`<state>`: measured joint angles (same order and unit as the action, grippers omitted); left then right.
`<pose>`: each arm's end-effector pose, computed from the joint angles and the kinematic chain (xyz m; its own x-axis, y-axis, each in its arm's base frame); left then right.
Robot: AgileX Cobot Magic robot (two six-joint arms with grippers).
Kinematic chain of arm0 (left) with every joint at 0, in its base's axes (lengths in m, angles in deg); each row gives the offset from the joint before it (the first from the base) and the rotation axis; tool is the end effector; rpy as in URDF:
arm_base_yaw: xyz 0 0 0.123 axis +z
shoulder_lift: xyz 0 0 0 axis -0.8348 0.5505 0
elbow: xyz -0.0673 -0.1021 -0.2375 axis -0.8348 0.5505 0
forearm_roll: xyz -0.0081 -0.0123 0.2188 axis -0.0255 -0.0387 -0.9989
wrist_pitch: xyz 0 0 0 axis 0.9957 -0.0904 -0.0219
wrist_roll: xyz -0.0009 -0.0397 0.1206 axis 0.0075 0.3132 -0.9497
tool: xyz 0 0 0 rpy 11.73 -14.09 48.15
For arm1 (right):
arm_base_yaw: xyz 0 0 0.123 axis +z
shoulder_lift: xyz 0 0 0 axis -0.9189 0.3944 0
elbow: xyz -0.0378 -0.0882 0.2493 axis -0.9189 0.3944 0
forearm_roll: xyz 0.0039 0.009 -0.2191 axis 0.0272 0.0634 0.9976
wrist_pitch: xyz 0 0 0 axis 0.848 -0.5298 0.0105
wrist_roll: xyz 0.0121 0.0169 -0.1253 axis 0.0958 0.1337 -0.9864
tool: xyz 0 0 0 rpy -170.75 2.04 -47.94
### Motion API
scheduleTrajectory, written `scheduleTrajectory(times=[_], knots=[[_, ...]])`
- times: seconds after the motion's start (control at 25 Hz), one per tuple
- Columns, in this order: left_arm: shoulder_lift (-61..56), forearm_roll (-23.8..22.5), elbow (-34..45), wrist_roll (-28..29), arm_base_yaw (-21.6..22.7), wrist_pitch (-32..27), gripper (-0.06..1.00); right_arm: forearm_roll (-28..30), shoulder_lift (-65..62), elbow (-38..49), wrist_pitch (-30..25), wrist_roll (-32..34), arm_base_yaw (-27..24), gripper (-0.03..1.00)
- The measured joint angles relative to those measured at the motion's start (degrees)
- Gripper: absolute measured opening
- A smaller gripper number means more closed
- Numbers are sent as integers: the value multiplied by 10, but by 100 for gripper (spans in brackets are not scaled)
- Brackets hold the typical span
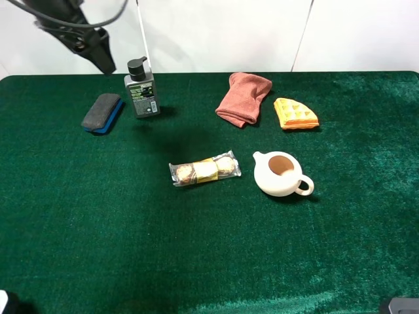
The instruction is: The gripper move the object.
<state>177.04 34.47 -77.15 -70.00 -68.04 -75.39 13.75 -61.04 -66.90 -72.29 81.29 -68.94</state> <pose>0.3671 -0.0859 0.2268 -0.6509 0.6611 -0.3732 0.6681 0.7322 0.1319 0.0167 -0.0101 0.2489 -0.4095 0.1004 -0.9068 0.1404 0.9890 0.0461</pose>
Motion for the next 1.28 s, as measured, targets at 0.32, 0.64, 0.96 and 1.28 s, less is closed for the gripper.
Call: scheduleTrajectory(times=[0.32,0.64,0.96,1.28], knots=[[72,15,-57,-48,-13,3,99,-1,0,0,0,0,0,70],[114,56,-64,-119,-13,45,99,-1,0,0,0,0,0,70],[154,70,-64,-159,-19,88,99,-1,0,0,0,0,0,70],[186,75,-64,-191,-30,113,99,-1,0,0,0,0,0,70]])
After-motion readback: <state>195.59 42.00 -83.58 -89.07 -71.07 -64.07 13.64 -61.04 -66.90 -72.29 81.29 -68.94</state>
